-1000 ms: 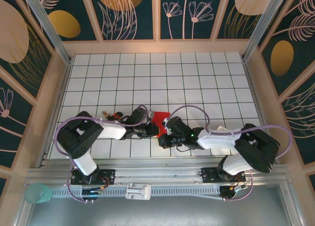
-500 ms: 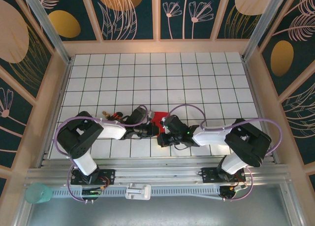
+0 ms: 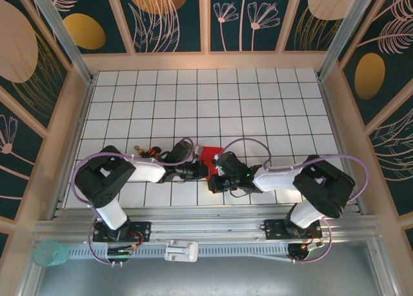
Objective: Fold a paper plane with a square sheet of paper (pick it up from the middle)
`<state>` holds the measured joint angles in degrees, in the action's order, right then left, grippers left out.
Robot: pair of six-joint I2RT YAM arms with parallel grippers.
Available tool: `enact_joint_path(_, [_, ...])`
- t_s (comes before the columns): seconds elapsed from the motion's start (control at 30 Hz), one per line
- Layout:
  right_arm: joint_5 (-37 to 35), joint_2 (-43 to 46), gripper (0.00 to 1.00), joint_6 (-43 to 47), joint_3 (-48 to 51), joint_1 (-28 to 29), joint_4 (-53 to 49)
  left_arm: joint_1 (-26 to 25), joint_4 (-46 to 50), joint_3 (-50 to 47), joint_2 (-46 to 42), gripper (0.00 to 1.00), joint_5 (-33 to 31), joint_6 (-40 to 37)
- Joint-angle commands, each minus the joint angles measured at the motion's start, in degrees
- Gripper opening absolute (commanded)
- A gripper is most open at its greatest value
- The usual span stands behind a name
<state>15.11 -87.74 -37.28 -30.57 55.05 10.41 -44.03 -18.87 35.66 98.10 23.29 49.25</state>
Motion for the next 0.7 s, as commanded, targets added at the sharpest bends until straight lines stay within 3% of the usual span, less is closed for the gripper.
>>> enact_joint_path(0.0, [-0.3, -0.3, 0.0, -2.4, 3.8, 0.1, -3.4, 0.2, 6.7, -0.5, 3.4, 0.0, -4.9, -2.3])
enact_joint_path(0.5, [0.1, 5.3, 0.0, -9.0, 11.8, 3.5, -5.1, 0.2, 7.4, -0.3, 3.4, 0.0, -5.5, -2.6])
enact_joint_path(0.67, [0.0, 11.5, 0.0, -8.7, 11.2, 3.1, -5.1, 0.2, 7.3, -0.2, 3.6, 0.0, -5.5, -2.7])
